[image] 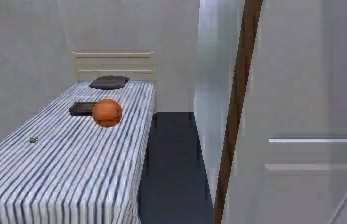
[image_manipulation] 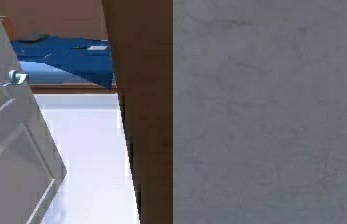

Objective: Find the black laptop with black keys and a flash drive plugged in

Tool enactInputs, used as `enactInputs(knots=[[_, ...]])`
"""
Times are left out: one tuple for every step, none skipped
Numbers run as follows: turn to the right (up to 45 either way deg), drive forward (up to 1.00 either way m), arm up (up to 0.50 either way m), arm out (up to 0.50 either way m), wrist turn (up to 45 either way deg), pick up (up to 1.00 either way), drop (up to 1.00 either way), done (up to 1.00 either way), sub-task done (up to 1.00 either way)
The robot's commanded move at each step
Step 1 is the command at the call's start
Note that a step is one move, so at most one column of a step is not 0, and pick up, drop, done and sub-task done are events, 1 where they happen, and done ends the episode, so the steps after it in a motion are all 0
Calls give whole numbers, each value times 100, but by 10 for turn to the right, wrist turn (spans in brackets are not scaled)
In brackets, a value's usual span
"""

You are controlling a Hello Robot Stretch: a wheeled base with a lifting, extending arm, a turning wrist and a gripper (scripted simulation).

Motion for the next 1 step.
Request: enactInputs(knots=[[-90, 0, 0, 0, 0, 0, 0, 0, 0]])
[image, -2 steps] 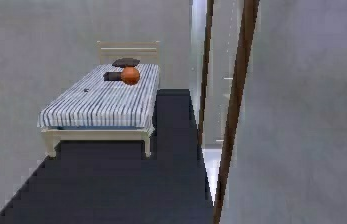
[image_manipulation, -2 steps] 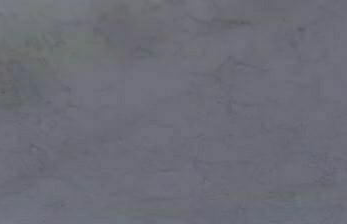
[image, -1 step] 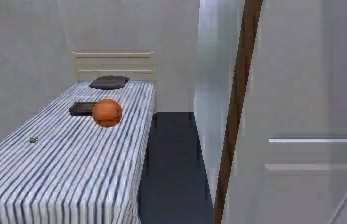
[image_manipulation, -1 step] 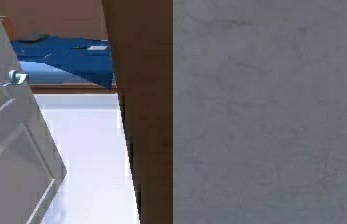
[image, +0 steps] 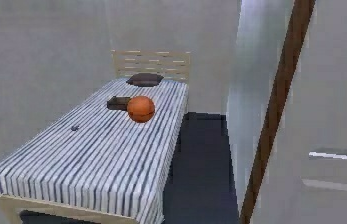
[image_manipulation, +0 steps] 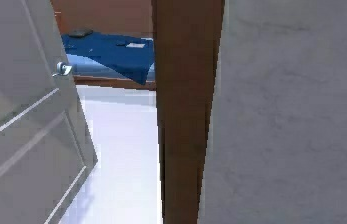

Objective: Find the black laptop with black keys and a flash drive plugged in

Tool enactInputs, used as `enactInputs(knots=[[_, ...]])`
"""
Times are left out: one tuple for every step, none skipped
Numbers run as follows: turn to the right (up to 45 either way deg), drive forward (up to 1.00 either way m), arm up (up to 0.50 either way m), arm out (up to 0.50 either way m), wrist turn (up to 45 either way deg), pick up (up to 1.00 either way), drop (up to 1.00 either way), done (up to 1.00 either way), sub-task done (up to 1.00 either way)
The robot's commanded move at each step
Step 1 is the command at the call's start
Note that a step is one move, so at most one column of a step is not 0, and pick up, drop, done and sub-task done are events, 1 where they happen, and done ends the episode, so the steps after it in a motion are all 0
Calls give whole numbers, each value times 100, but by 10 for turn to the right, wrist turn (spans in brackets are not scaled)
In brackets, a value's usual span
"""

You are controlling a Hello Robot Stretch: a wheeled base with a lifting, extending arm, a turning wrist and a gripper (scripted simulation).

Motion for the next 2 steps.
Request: enactInputs(knots=[[0, 5, 0, 0, 0, 0, 0, 0, 0], [60, 0, 0, 0, 0, 0, 0, 0, 0]])
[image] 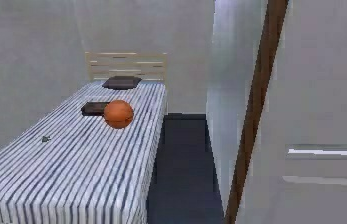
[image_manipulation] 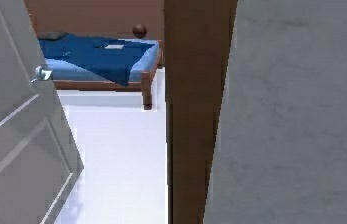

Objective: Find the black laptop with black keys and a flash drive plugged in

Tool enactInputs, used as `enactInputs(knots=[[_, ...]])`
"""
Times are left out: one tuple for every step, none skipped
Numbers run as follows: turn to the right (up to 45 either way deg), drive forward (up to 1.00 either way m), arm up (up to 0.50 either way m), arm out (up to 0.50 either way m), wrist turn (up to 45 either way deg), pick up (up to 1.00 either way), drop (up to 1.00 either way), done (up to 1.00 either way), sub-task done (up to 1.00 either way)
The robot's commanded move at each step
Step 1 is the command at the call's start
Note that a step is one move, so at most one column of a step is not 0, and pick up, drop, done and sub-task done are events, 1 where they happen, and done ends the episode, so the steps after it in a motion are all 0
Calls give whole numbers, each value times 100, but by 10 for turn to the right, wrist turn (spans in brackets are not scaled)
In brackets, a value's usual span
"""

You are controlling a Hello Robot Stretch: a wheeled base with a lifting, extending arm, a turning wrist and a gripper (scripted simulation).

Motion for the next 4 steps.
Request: enactInputs(knots=[[0, 15, 0, 0, 0, 0, 0, 0, 0], [450, 0, 0, 0, 0, 0, 0, 0, 0], [0, 40, 0, 0, 0, 0, 0, 0, 0], [450, 0, 0, 0, 0, 0, 0, 0, 0]])
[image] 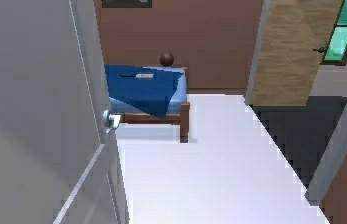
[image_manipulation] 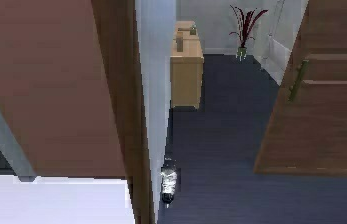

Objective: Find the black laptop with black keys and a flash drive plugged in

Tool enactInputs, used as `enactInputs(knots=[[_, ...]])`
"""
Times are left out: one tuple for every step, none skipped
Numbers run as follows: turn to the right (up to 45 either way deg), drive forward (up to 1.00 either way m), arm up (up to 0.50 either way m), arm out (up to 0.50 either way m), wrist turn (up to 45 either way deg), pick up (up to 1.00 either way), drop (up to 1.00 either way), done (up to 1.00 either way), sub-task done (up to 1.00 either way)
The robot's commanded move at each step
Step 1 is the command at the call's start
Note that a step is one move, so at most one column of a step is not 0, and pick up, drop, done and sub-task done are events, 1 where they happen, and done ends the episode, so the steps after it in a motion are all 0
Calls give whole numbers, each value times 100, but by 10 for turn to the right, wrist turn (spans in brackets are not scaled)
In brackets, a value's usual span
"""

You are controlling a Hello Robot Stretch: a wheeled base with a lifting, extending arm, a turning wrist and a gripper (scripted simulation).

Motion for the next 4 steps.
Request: enactInputs(knots=[[150, 0, 0, 0, 0, 0, 0, 0, 0], [0, 100, 0, 0, 0, 0, 0, 0, 0], [0, 25, 0, 0, 0, 0, 0, 0, 0], [-450, 0, 0, 0, 0, 0, 0, 0, 0]])
